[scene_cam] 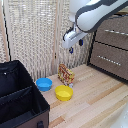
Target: With caution, bring your gripper towards the upper drawer's hold. Grasp the drawer hold tightly with your gripper tool. Pull the drawer in your direction to reveal the contents of the top drawer.
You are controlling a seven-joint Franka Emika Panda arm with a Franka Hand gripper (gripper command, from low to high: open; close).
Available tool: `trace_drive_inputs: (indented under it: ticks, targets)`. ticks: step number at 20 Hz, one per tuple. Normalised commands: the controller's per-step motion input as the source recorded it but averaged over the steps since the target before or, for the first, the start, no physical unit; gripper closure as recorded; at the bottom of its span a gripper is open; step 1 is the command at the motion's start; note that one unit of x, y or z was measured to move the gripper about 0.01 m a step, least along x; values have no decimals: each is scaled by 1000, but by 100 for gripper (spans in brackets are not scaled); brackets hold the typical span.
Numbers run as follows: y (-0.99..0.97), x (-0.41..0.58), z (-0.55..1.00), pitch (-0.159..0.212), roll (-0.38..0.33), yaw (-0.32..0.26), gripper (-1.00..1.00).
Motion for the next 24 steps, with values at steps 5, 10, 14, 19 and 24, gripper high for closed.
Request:
trace_drive_inputs:
  ticks: [5,10,14,19,24]
  targets:
    - [-99,506,113,102,-295,8,-100]
    - [-40,591,199,73,-304,0,-100]
    - [-11,609,284,50,-288,0,-100]
    - [5,535,409,82,-248,0,-100]
    - [46,333,385,78,-279,0,-100]
